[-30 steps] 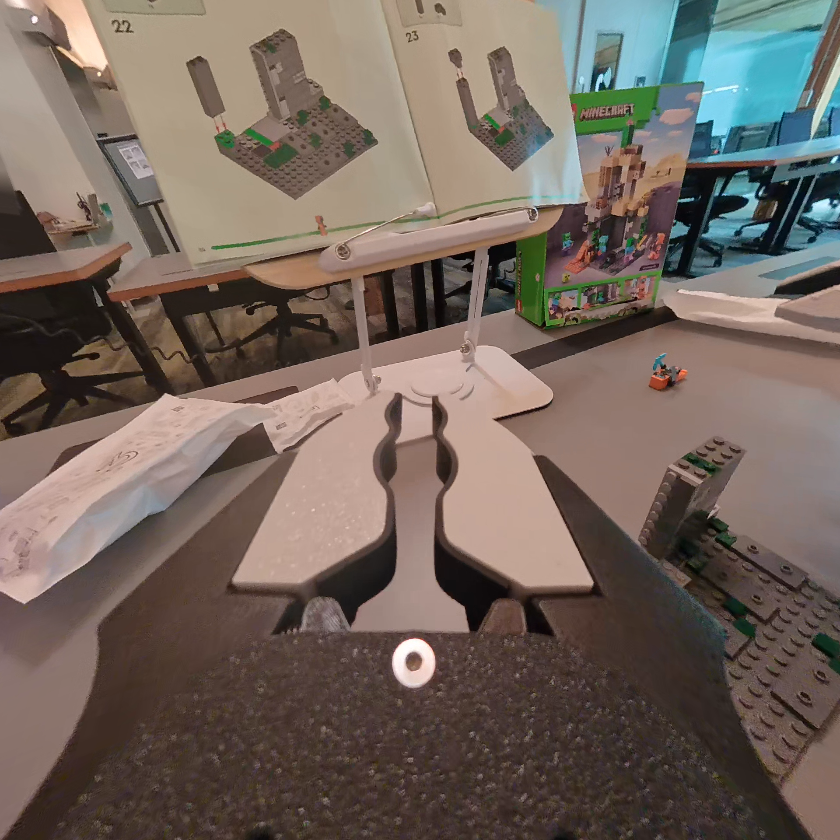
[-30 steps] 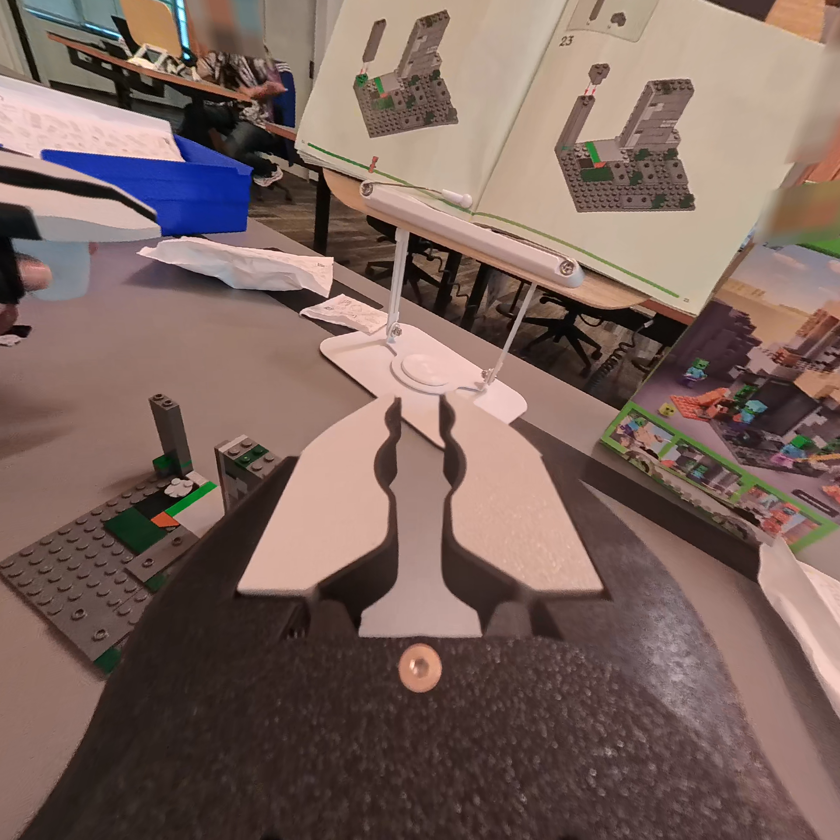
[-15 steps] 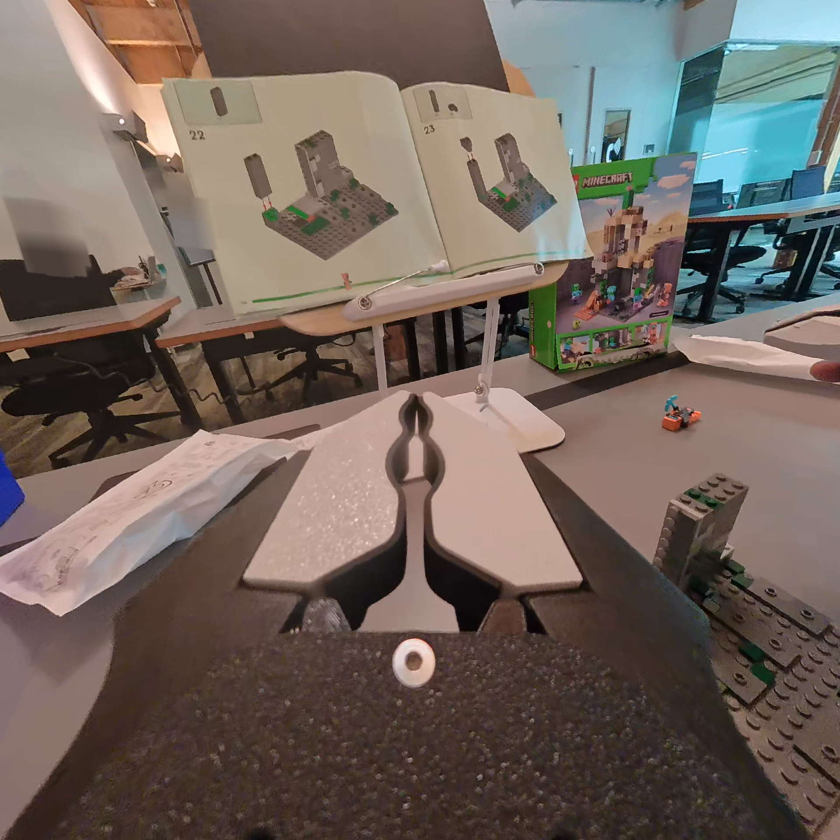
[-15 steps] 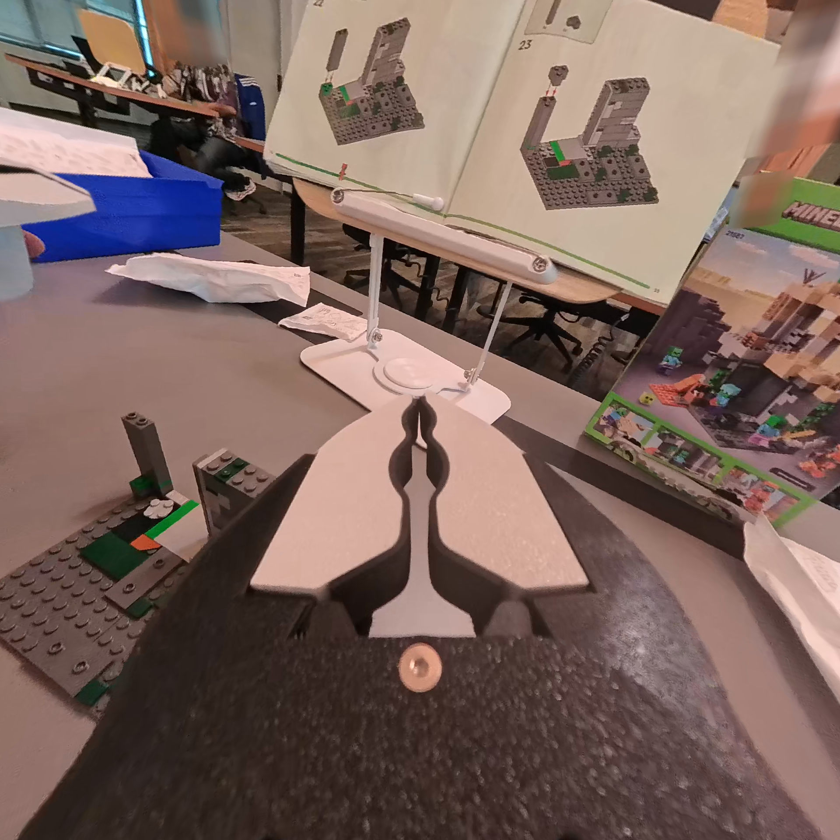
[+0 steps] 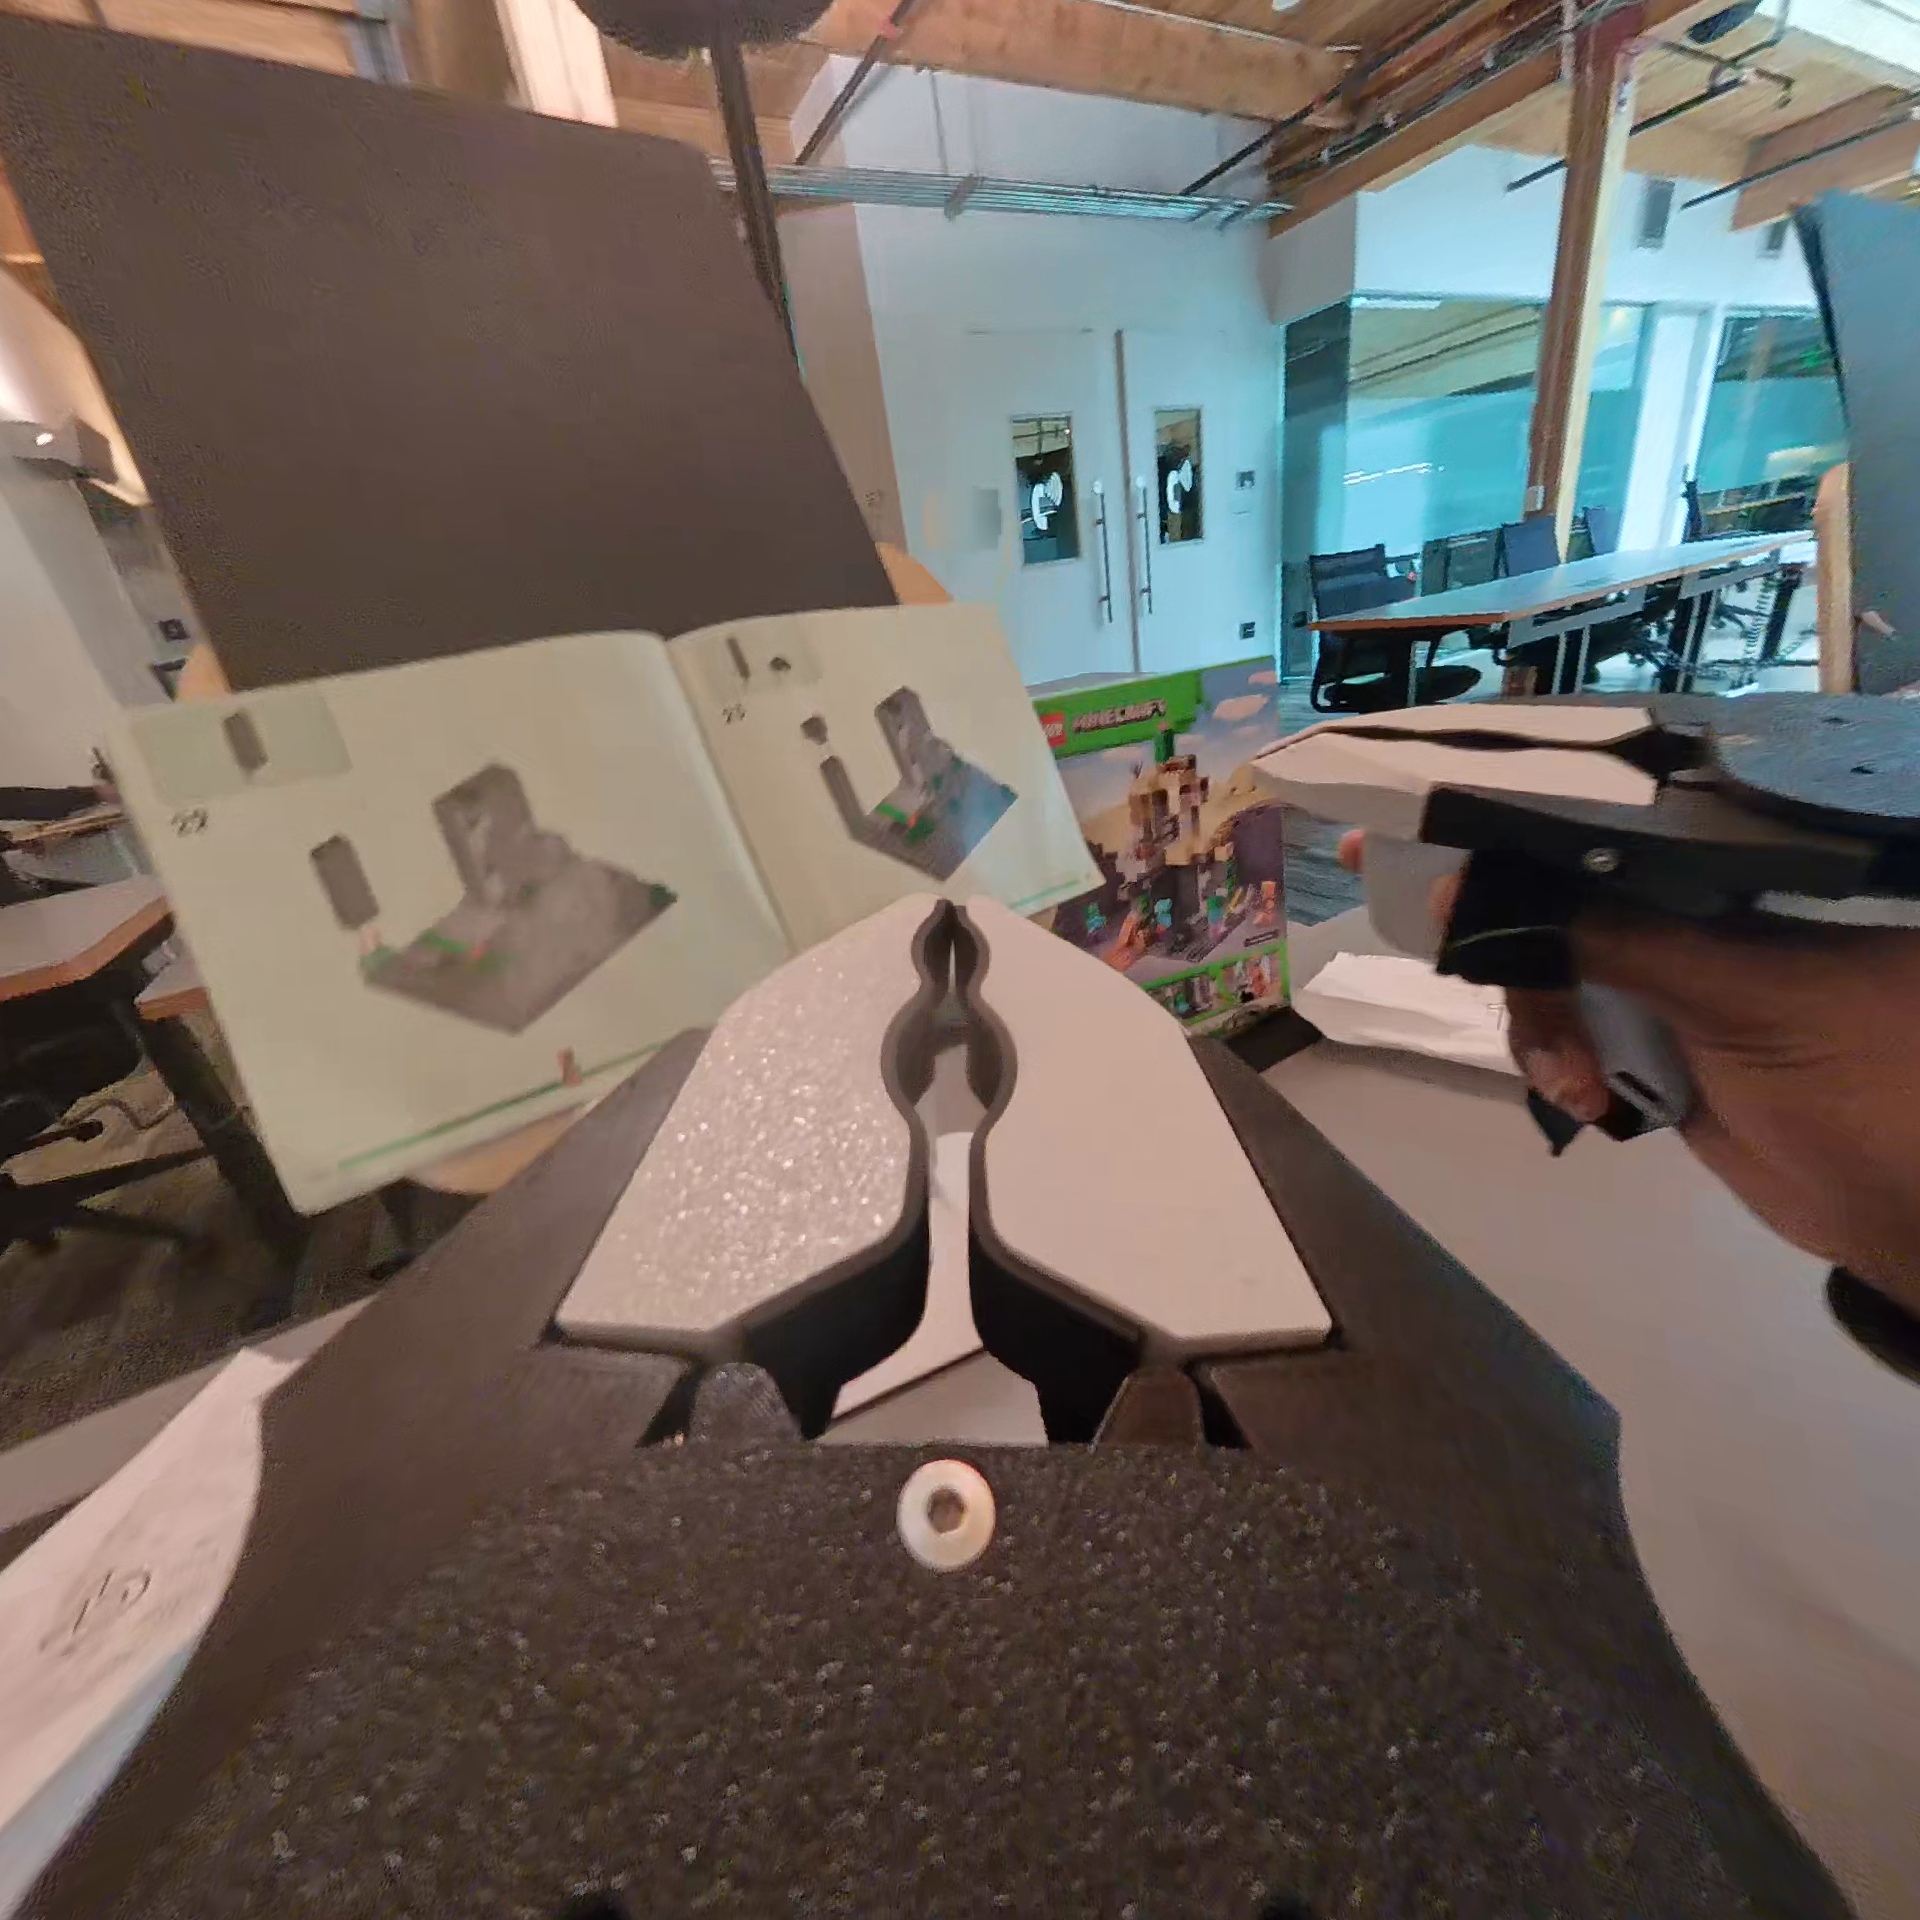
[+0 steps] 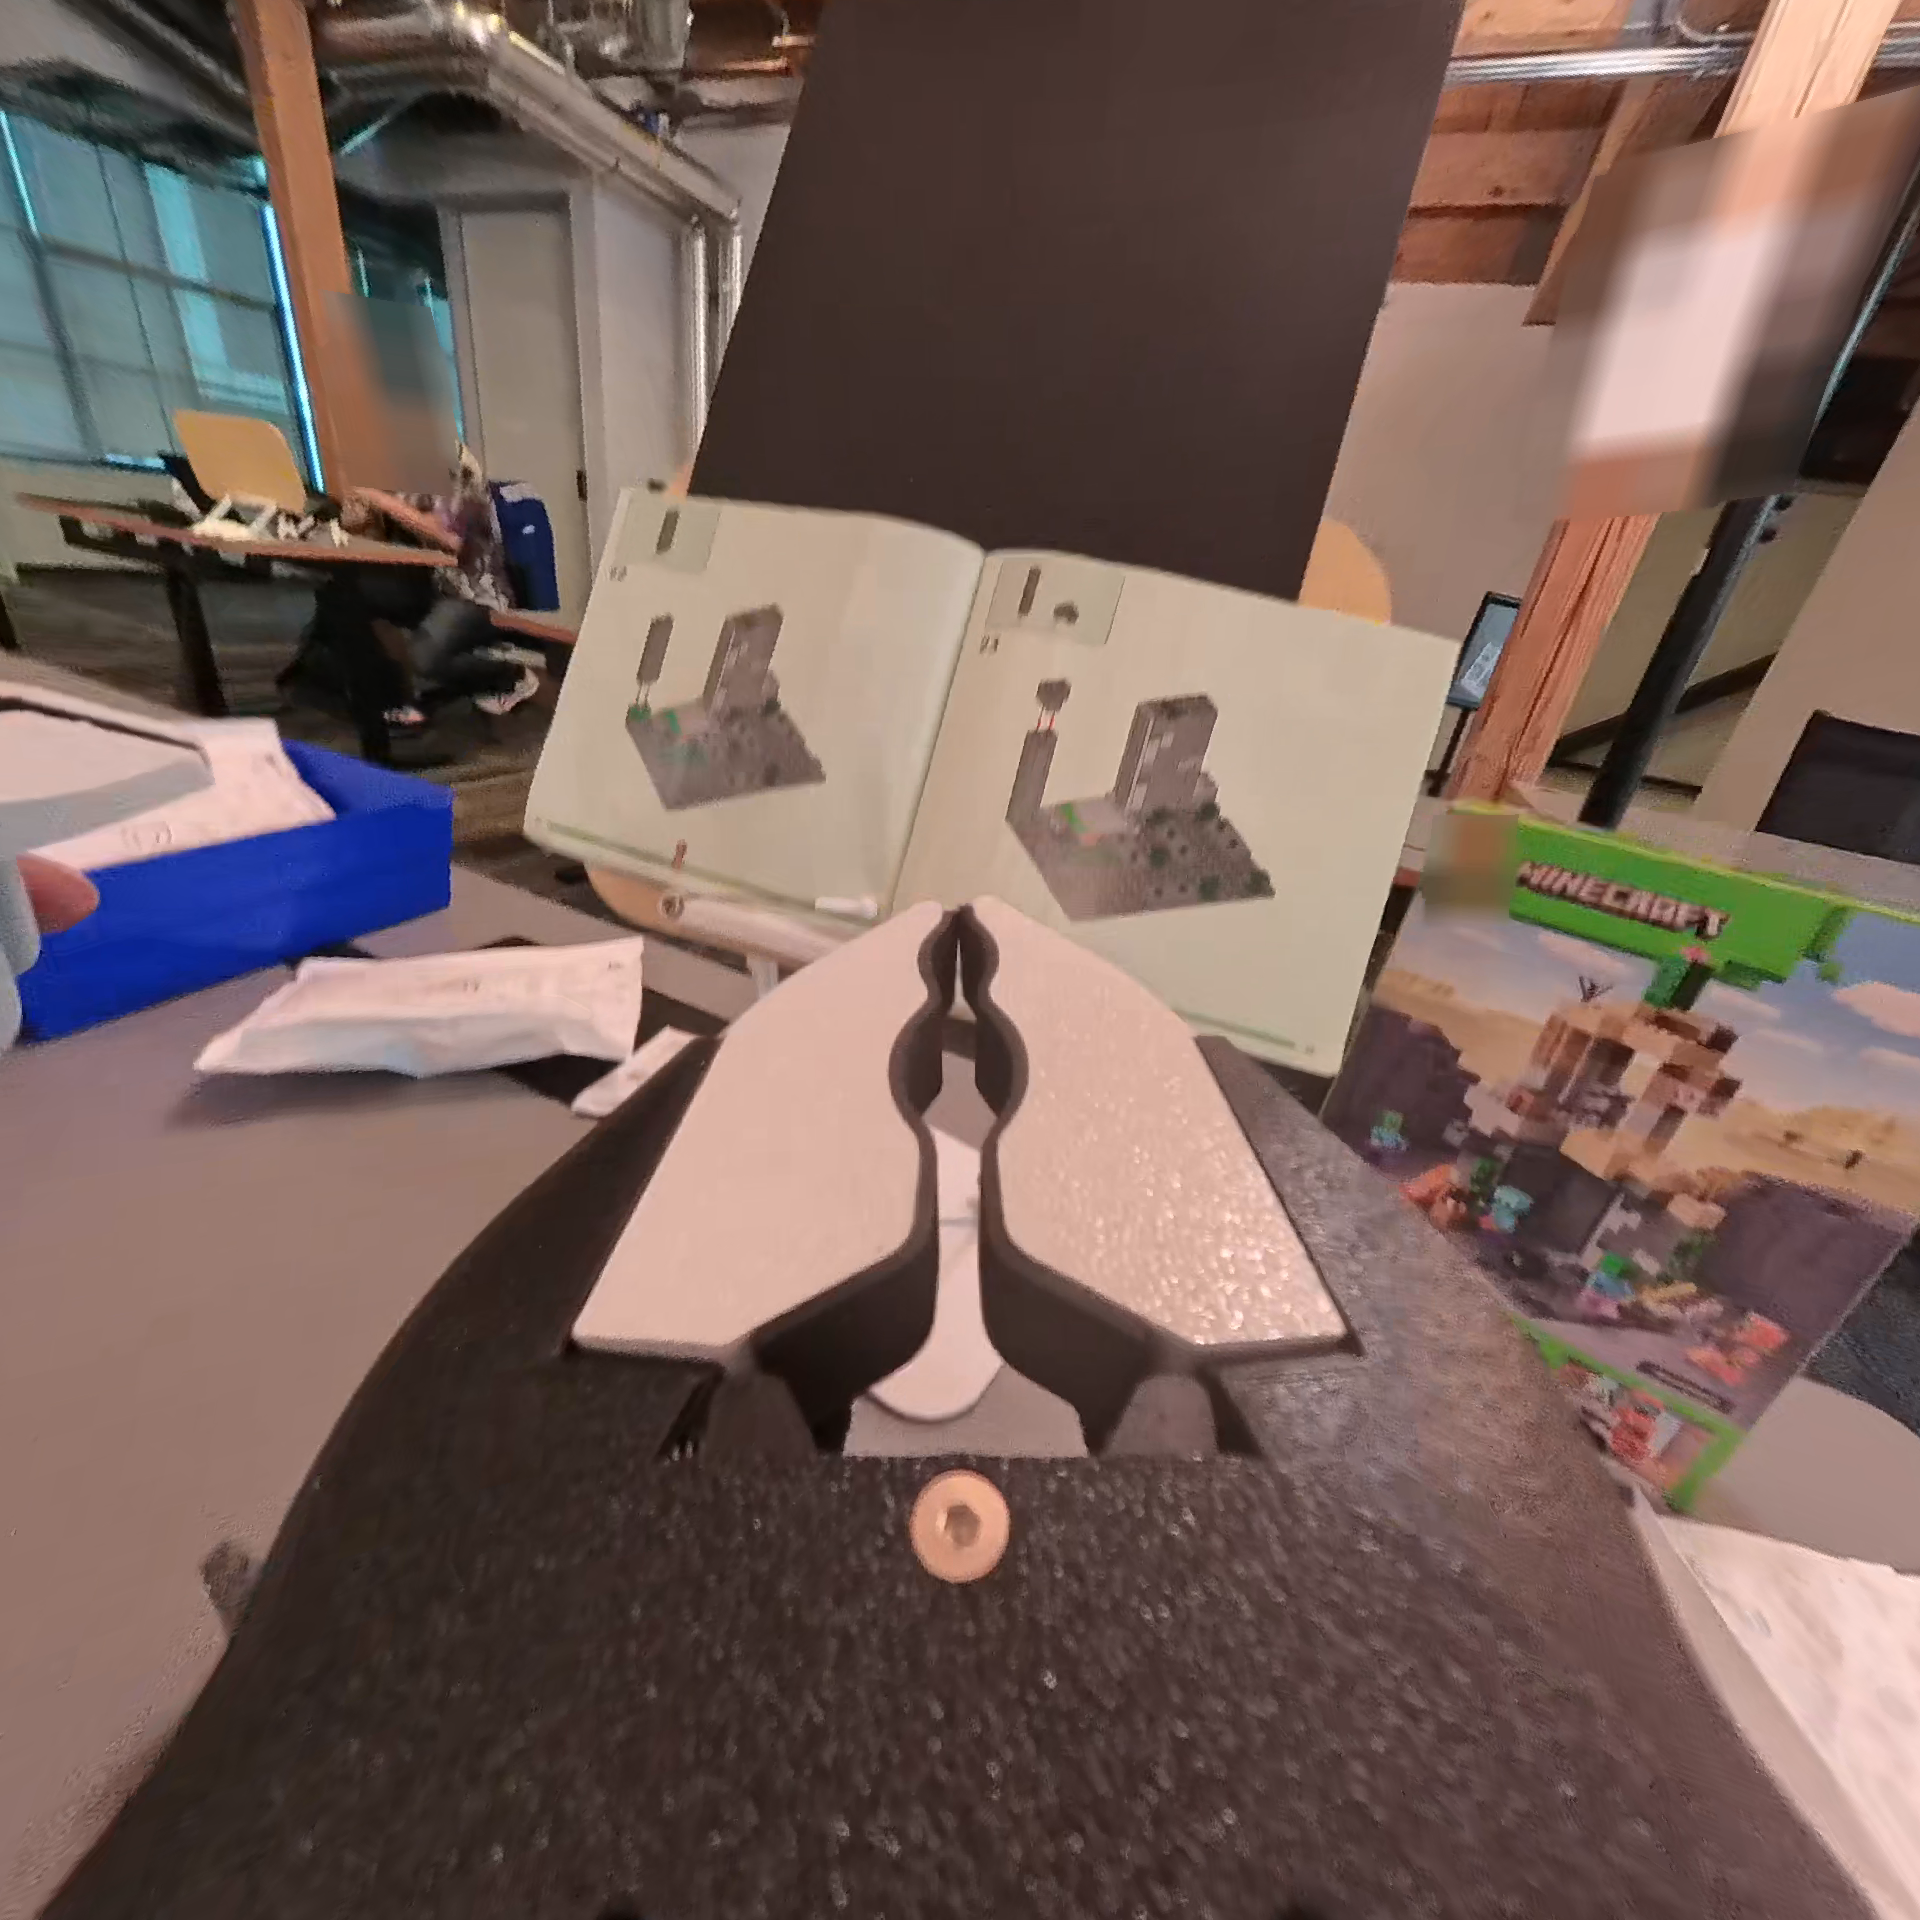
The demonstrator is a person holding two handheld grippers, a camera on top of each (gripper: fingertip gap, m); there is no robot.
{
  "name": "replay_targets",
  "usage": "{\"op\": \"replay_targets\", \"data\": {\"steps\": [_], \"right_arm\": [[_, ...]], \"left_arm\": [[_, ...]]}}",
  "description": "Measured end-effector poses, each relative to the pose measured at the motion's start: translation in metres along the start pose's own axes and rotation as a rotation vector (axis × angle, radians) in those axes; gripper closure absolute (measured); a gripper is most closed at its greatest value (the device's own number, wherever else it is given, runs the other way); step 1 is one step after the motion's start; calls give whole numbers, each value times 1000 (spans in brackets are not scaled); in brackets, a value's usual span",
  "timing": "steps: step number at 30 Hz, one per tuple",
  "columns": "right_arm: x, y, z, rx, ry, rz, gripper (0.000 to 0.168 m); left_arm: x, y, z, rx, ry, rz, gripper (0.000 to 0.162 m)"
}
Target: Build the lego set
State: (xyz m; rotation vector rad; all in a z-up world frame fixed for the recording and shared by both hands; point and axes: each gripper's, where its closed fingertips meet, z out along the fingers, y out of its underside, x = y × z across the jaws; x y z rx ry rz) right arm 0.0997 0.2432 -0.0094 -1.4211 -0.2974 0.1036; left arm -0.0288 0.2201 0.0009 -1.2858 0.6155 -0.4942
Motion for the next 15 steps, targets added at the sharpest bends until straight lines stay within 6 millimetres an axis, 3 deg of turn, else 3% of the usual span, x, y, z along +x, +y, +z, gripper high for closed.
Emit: {"op": "replay_targets", "data": {"steps": [2,5,12,15], "right_arm": [[4,-9,8,12,9,18,168],[9,-6,14,7,24,17,167],[15,16,20,-18,3,33,166],[14,21,23,-23,-7,44,166]], "left_arm": [[4,-10,11,-9,-1,8,162],[1,-6,21,-35,-14,-5,162],[-8,44,34,-101,9,-52,162],[-13,51,35,-115,12,-68,162]]}}
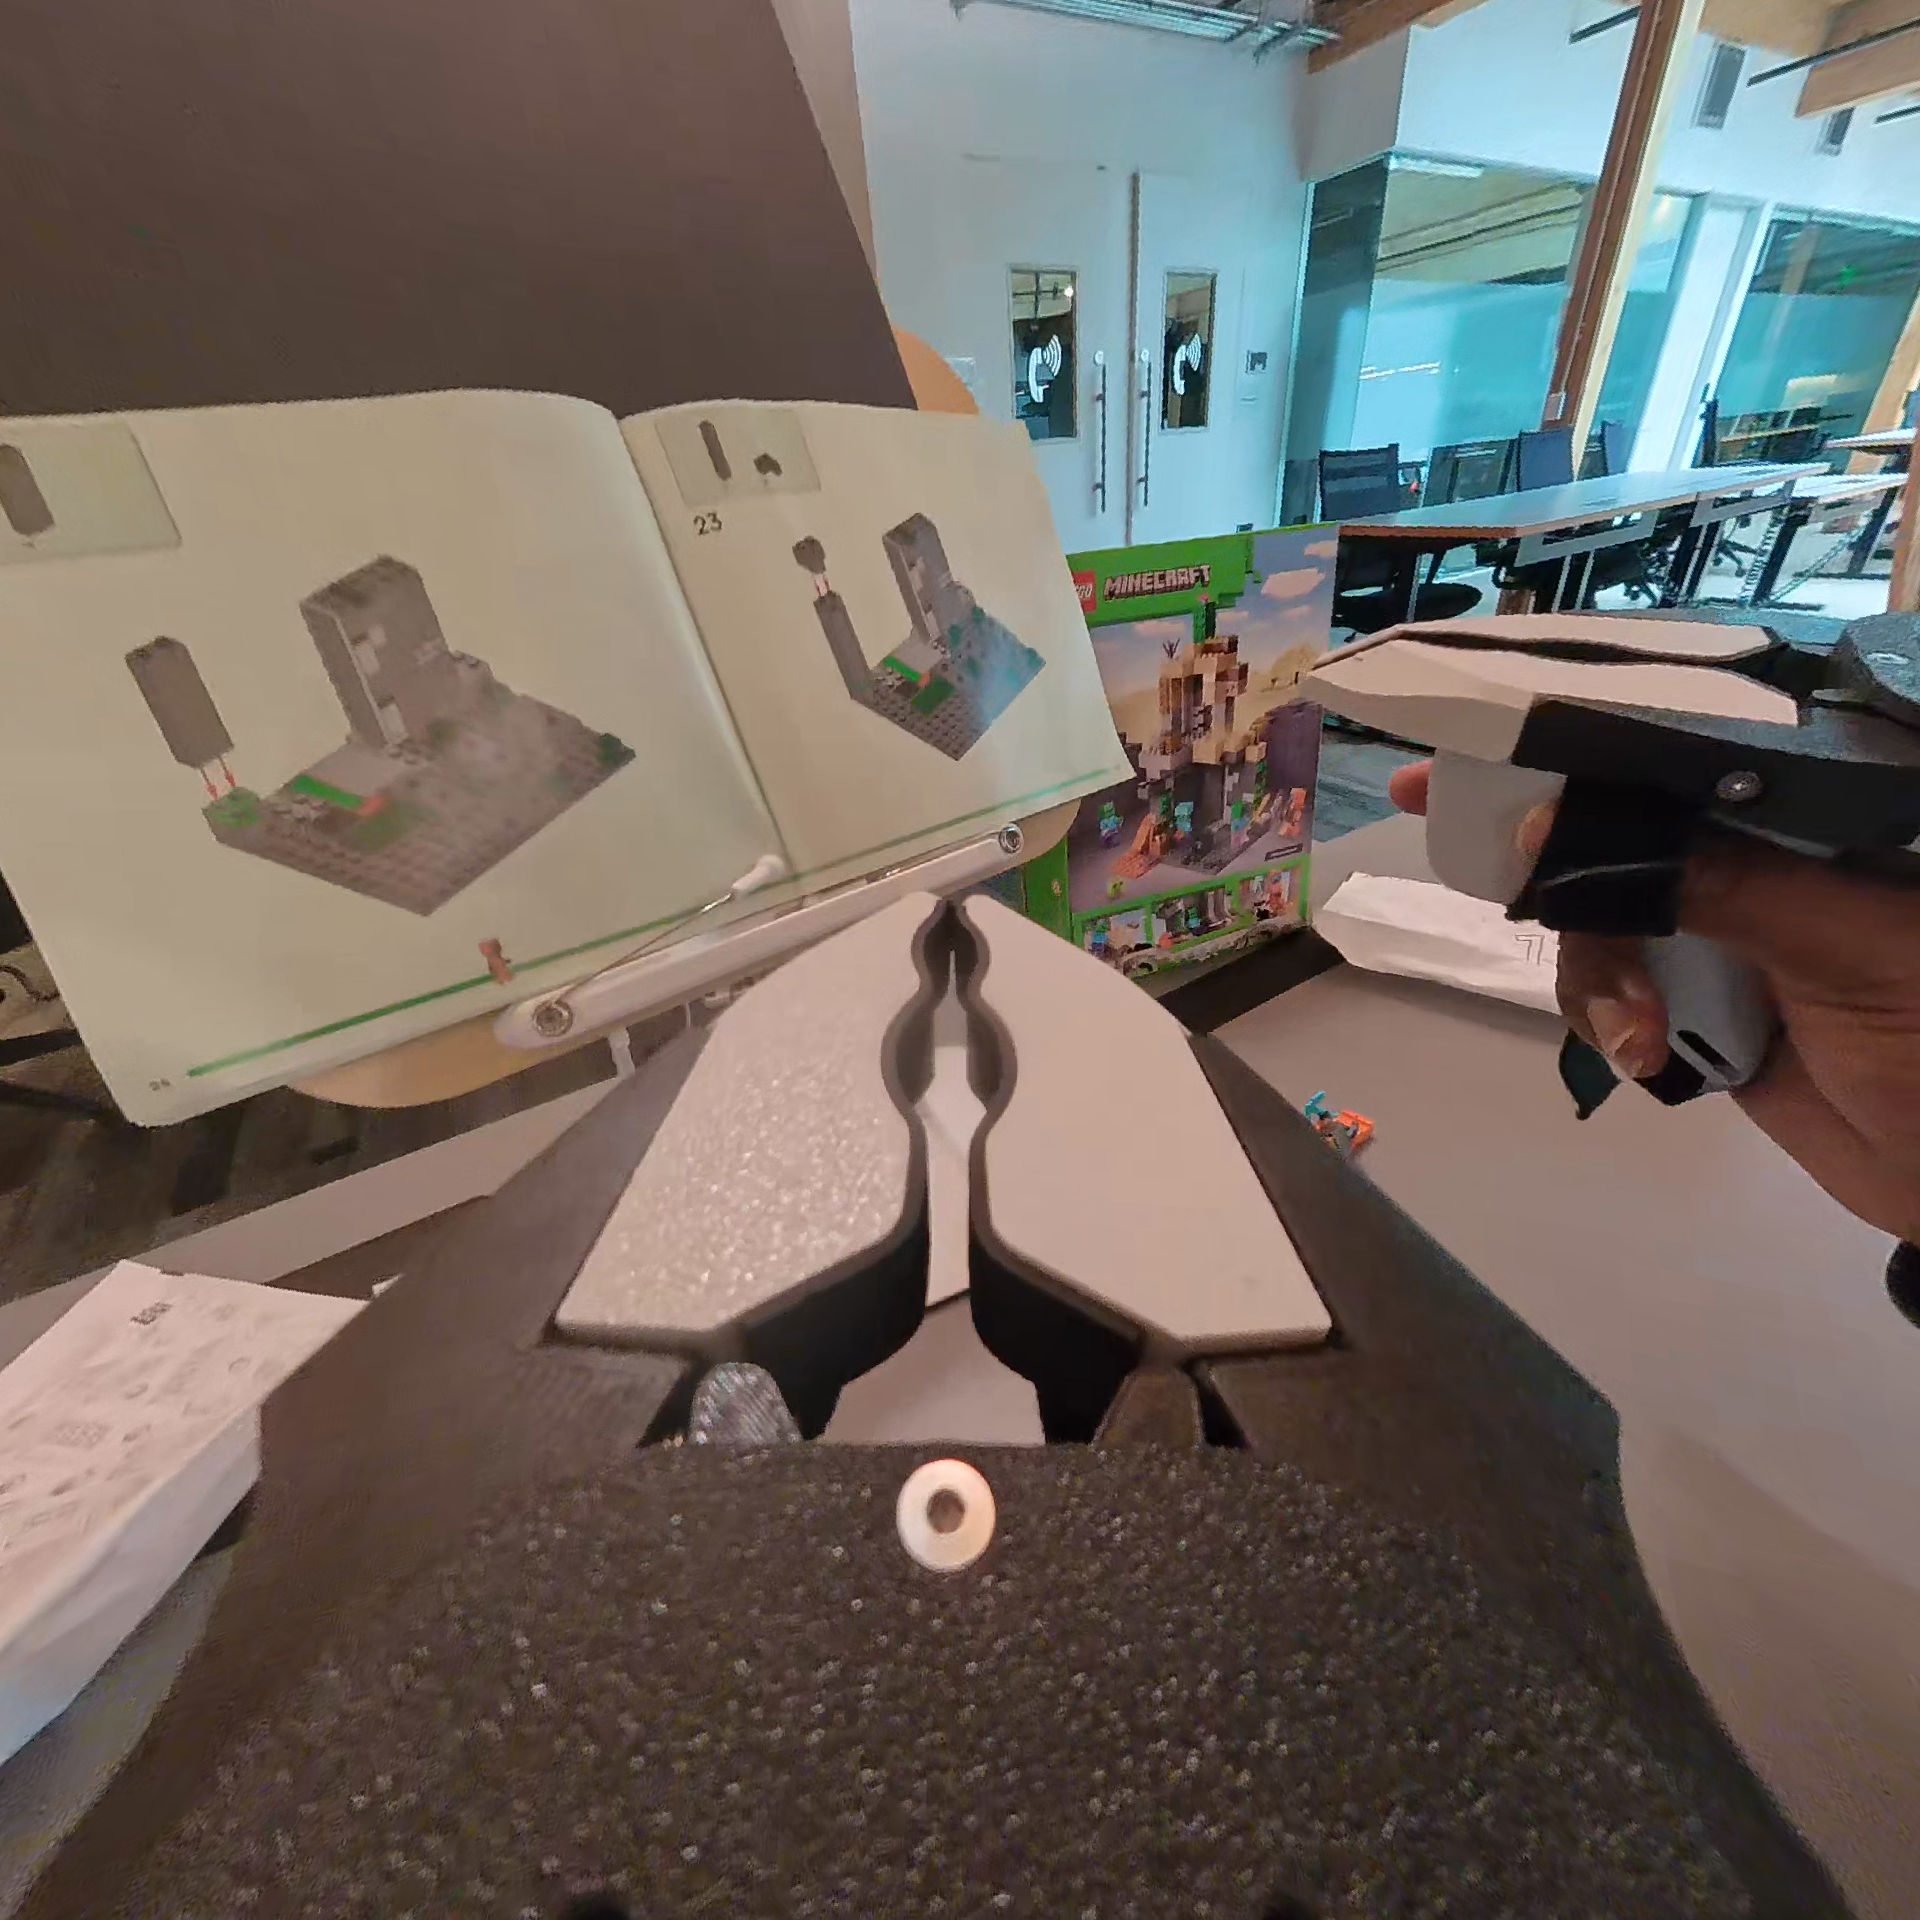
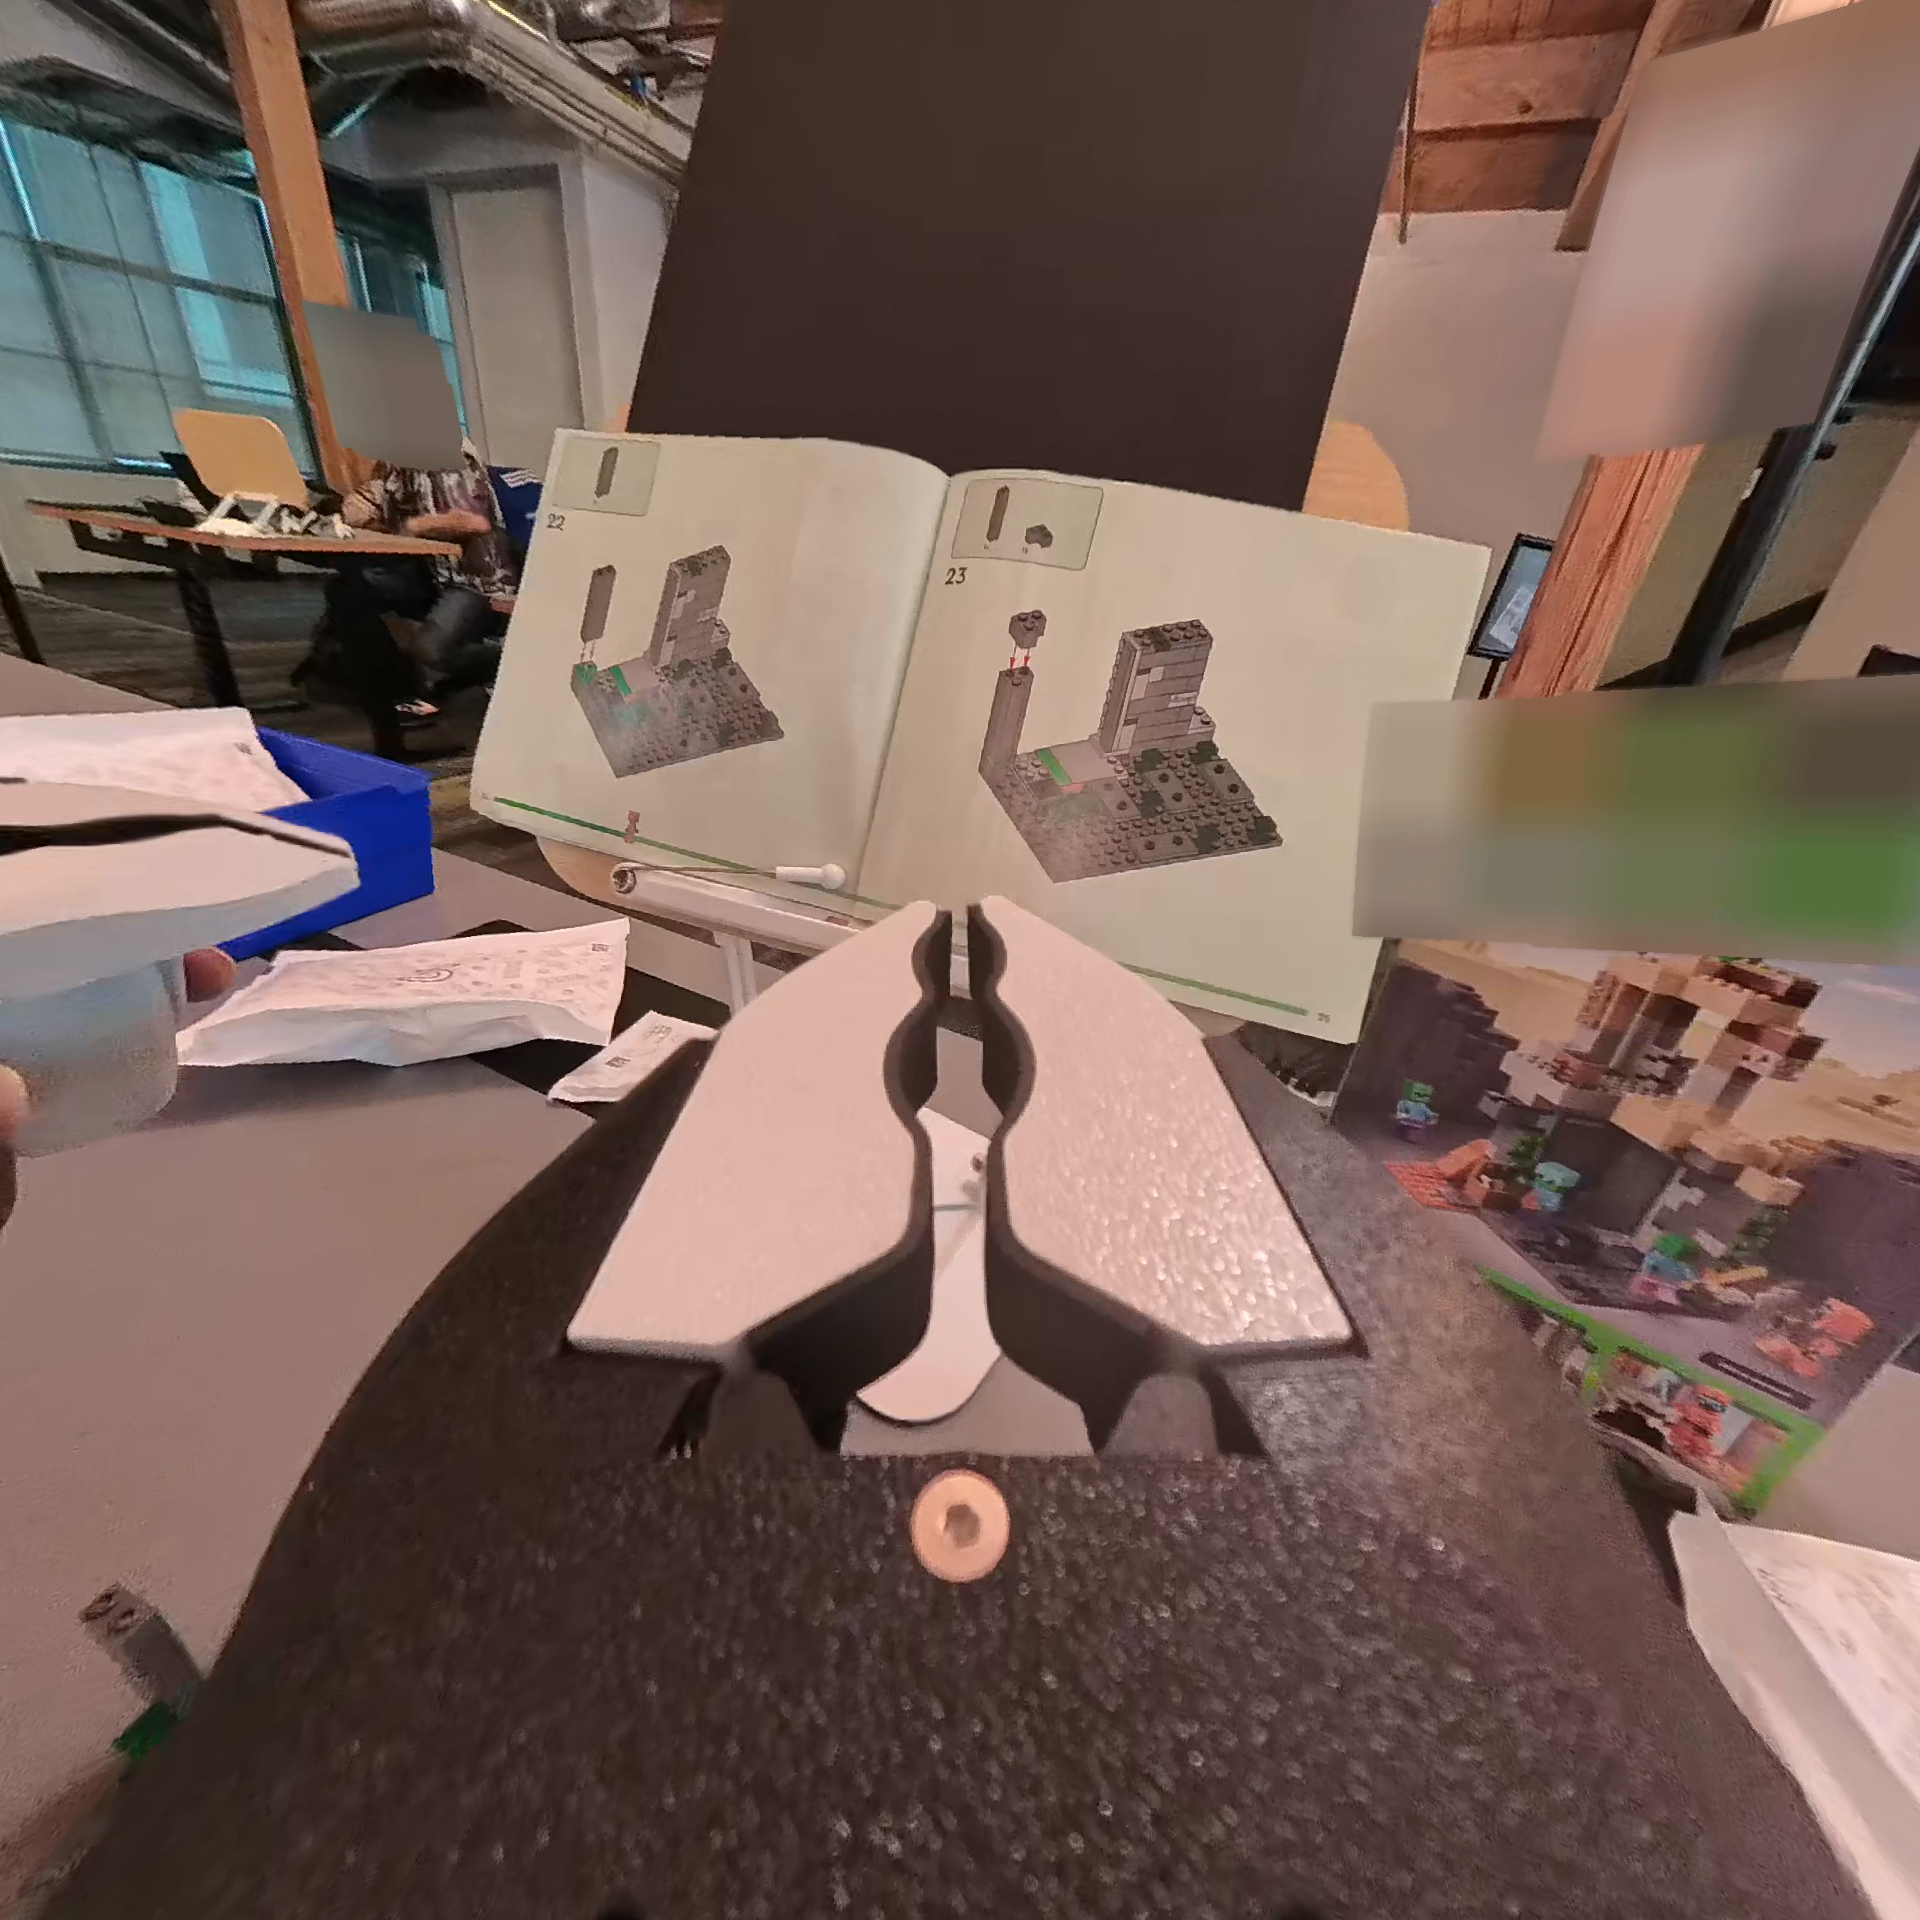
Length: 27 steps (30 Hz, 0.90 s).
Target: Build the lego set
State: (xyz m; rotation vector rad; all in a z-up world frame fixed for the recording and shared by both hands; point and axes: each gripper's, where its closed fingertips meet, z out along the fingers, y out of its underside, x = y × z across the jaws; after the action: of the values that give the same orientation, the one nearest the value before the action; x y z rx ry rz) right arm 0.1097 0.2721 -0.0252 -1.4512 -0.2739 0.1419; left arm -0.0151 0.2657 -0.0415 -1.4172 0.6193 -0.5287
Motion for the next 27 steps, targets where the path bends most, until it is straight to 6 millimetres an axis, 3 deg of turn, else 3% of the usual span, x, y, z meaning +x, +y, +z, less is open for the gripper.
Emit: {"op": "replay_targets", "data": {"steps": [9,20,27], "right_arm": [[-3,4,0,3,12,-13,166],[4,2,-9,0,45,3,167],[4,2,-10,4,53,-23,168]], "left_arm": [[-6,-1,-4,13,-19,-4,162],[18,-10,-9,30,22,41,162],[19,-7,-6,14,25,41,162]]}}
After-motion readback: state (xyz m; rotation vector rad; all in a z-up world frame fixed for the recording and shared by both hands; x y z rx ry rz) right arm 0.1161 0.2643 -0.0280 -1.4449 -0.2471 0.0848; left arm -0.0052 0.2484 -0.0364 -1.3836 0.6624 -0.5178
